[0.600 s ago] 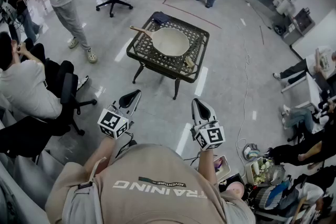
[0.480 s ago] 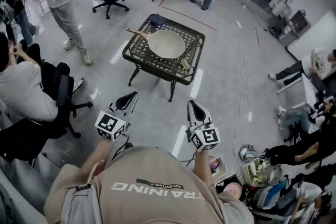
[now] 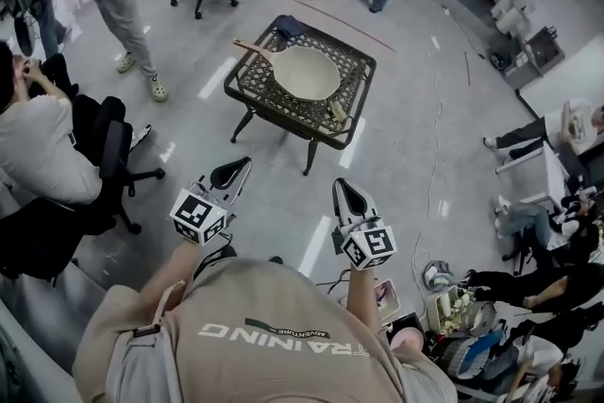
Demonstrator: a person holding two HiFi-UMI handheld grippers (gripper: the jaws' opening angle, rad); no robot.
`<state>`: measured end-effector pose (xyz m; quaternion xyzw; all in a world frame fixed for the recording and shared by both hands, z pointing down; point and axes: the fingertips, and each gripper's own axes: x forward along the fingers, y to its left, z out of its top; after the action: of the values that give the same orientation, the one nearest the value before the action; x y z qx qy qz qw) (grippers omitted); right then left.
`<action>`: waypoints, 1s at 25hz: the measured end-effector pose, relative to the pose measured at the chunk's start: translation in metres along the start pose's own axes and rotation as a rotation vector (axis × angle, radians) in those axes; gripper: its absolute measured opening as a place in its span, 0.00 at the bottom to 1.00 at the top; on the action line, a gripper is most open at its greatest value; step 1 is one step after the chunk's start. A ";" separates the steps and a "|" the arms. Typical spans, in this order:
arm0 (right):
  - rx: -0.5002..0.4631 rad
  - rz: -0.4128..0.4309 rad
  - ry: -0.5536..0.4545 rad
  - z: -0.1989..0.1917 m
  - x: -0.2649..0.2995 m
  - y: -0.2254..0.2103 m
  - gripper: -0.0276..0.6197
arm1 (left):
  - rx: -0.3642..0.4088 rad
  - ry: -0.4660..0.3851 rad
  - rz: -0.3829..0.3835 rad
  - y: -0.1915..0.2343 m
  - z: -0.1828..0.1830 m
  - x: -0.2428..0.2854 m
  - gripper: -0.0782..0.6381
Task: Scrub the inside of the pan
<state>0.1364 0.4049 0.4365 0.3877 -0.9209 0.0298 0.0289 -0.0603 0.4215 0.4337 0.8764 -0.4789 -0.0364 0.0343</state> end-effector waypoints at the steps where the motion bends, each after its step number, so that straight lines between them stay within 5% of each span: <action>1: 0.001 0.007 0.002 -0.002 0.002 0.002 0.07 | -0.007 0.004 0.000 0.002 -0.003 -0.002 0.13; 13: -0.035 -0.089 0.044 -0.012 0.025 0.015 0.07 | -0.080 0.044 -0.090 0.042 -0.016 -0.003 0.13; 17: -0.011 -0.091 0.120 -0.048 0.030 0.024 0.07 | -0.137 0.044 -0.124 0.052 -0.034 0.014 0.13; 25: -0.016 -0.032 0.158 -0.062 0.086 -0.008 0.07 | -0.149 0.091 -0.076 0.083 -0.048 0.033 0.13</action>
<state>0.0840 0.3425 0.5055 0.3985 -0.9097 0.0523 0.1049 -0.1070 0.3503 0.4878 0.8897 -0.4392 -0.0334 0.1198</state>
